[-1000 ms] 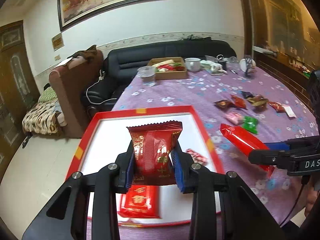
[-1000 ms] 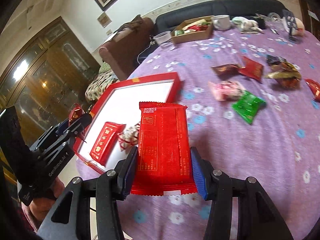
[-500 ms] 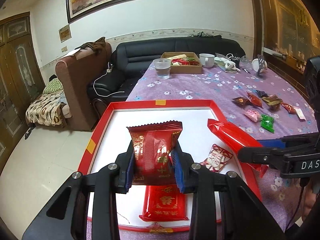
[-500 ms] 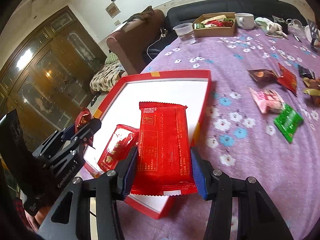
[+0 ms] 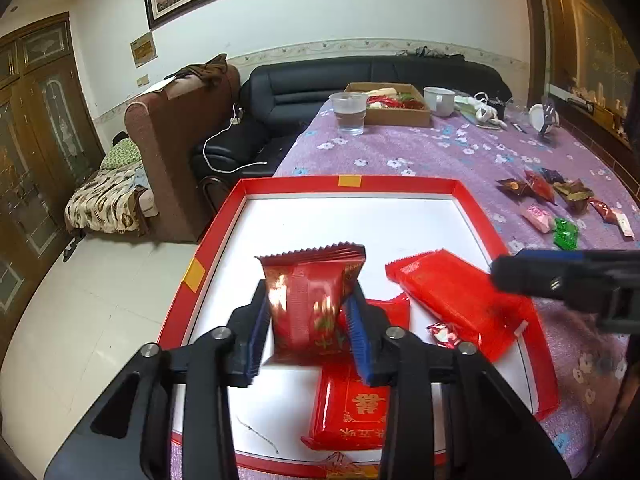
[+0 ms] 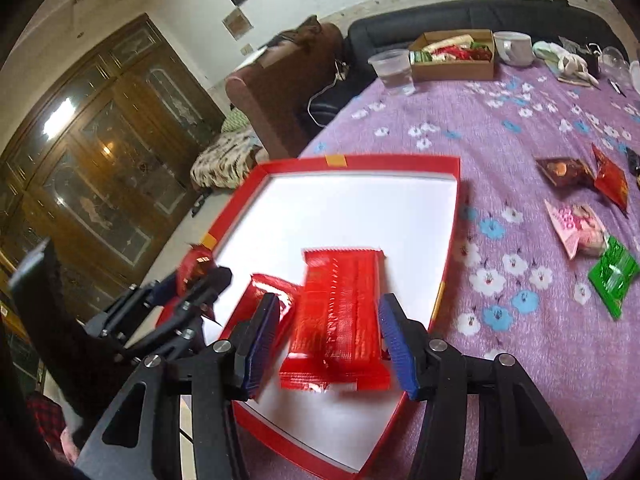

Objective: Organize snacks
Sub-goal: 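Carry both red snacks over the tray and release them inside, then grasp the pink Lotso biscuit with the left tool while the right tool grasps a white pastry pack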

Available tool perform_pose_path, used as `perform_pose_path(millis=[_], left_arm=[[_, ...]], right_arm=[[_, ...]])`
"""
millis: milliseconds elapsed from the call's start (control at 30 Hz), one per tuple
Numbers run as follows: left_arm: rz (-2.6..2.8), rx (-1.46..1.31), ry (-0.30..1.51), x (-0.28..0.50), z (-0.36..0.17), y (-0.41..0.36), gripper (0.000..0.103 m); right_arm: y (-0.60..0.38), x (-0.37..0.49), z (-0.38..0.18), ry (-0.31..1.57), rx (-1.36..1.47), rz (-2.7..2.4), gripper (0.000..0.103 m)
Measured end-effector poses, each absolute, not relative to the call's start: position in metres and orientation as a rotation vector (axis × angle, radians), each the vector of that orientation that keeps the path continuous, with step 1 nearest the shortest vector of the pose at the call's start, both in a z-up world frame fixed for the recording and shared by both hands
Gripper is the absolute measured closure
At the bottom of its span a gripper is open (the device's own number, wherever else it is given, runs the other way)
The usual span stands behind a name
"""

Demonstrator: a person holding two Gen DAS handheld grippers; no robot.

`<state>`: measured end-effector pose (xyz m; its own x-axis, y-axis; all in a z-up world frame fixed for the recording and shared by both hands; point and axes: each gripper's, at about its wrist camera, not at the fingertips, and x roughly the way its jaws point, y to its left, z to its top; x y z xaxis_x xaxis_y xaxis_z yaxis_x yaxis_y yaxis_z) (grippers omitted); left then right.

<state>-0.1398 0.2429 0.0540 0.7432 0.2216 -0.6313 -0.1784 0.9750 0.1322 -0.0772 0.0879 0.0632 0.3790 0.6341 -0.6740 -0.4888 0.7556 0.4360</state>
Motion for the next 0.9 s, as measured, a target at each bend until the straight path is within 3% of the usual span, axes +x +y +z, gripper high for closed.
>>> perform_pose_path(millis=[133, 567, 700, 900], left_arm=[[0.237, 0.039, 0.683, -0.143, 0.058, 0.245, 0.038], [0.083, 0.140, 0.692, -0.134, 0.063, 0.164, 0.035], [0.023, 0.197, 0.699, -0.128, 0.062, 0.126, 0.026], [-0.050, 0.266, 0.738, -0.109, 0.056, 0.075, 0.026]], right_arm=[[0.064, -0.075, 0.066, 0.908, 0.195, 0.676, 0.049], [-0.115, -0.062, 0.054, 0.870, 0.355, 0.358, 0.045], [-0.186, -0.067, 0.052, 0.845, 0.429, 0.244, 0.041], [-0.264, -0.062, 0.045, 0.851, 0.476, 0.102, 0.039]])
